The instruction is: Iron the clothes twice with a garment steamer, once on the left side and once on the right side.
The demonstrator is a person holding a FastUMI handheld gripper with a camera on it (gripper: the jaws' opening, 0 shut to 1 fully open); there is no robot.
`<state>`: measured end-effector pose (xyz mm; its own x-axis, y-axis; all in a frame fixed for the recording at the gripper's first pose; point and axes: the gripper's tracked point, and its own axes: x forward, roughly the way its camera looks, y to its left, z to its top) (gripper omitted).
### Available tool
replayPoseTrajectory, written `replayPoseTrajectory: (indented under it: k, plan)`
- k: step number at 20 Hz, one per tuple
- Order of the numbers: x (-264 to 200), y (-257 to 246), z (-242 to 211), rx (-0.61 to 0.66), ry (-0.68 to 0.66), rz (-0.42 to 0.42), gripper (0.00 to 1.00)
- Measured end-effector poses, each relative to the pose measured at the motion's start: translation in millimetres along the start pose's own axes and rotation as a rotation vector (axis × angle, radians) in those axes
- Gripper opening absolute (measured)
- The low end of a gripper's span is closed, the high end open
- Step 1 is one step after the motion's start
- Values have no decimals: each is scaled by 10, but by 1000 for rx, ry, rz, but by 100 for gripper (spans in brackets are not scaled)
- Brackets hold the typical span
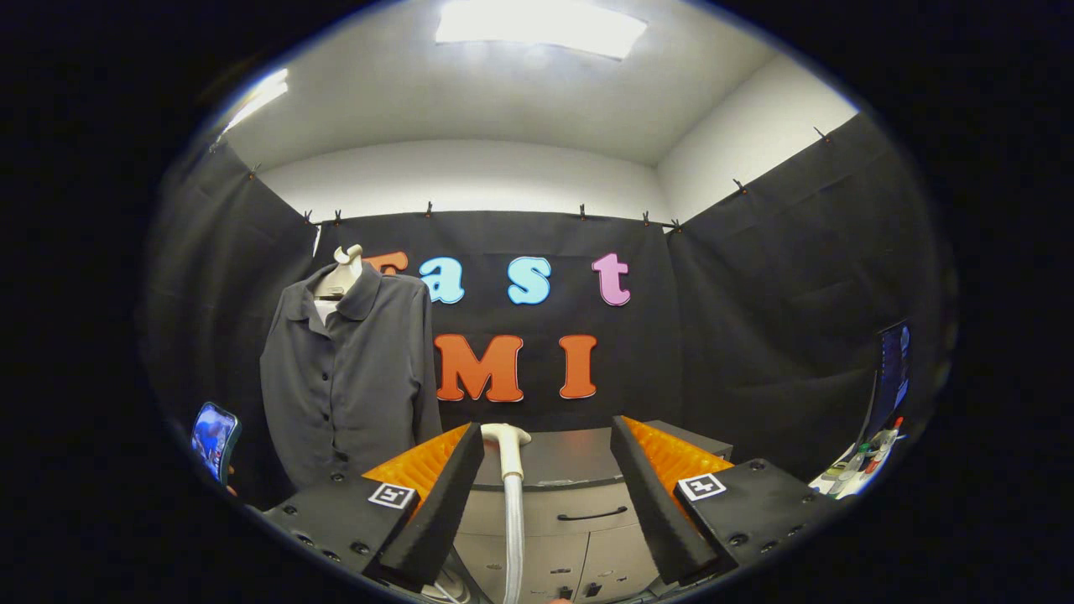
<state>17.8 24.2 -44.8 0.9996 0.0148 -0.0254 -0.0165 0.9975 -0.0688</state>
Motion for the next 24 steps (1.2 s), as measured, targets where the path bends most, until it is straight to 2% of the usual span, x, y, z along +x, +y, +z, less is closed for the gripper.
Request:
replayPoseTrajectory:
  k: [24]
  plan:
    - [-35,67,15,-1,-1,9,98]
